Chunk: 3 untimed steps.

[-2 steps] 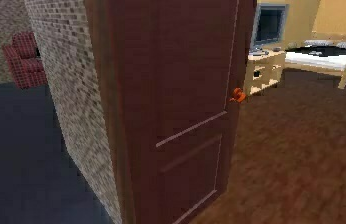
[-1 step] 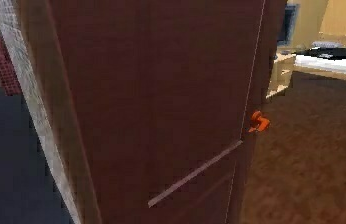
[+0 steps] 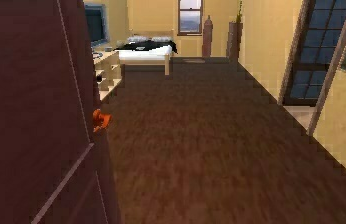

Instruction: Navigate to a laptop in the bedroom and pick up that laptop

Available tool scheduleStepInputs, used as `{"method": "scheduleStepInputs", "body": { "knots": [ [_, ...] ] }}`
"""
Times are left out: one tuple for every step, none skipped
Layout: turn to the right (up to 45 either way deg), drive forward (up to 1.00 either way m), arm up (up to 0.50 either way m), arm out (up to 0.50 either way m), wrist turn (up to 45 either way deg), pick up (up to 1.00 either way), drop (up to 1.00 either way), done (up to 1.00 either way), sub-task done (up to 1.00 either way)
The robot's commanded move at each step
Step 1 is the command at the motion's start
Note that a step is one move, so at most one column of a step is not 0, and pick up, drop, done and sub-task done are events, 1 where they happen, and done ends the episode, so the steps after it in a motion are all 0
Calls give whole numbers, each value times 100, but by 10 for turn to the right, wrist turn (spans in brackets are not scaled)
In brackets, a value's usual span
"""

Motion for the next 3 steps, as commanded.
{"method": "scheduleStepInputs", "body": {
  "knots": [
    [0, 30, 0, 0, 0, 0, 0, 0, 0],
    [300, 0, 0, 0, 0, 0, 0, 0, 0],
    [0, 100, 0, 0, 0, 0, 0, 0, 0]
  ]
}}
